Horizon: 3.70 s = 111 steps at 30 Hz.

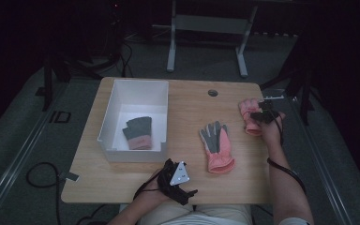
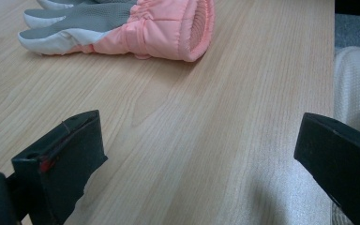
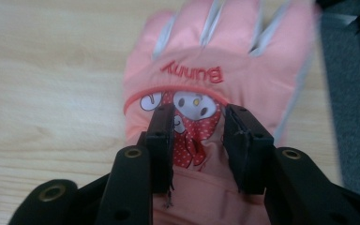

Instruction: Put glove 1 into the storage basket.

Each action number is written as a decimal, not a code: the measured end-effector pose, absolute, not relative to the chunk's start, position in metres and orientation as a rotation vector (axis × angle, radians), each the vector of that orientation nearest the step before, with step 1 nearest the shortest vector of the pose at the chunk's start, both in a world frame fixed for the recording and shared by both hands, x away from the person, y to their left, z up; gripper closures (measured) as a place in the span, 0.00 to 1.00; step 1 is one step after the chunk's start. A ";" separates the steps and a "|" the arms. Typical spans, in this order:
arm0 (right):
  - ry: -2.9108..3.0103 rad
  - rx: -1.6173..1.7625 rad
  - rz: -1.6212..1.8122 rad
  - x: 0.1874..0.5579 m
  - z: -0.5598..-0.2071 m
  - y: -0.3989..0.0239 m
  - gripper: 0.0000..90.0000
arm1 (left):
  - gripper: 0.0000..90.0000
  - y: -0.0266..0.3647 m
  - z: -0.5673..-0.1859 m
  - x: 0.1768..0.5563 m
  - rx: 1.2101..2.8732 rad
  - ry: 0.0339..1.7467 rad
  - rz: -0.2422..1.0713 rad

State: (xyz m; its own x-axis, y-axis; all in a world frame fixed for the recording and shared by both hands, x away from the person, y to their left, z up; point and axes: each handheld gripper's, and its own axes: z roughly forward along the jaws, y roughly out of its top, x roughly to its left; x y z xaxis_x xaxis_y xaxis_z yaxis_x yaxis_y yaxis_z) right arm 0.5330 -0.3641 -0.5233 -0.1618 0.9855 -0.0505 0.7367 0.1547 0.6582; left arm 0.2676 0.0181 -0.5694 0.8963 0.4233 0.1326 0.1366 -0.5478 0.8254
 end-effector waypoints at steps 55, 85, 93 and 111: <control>2.113 1.405 0.703 0.381 -0.508 -0.372 0.59 | 0.02 0.014 -0.570 0.262 2.120 0.404 0.388; 1.933 1.454 0.850 0.370 -0.444 -0.325 0.96 | 0.02 0.019 -0.567 0.263 2.108 0.412 0.418; 1.934 1.439 0.923 0.364 -0.423 -0.283 0.96 | 0.02 0.021 -0.566 0.263 2.100 0.424 0.417; 2.092 1.387 0.870 0.356 -0.459 -0.203 0.95 | 0.02 0.023 -0.564 0.261 2.092 0.418 0.422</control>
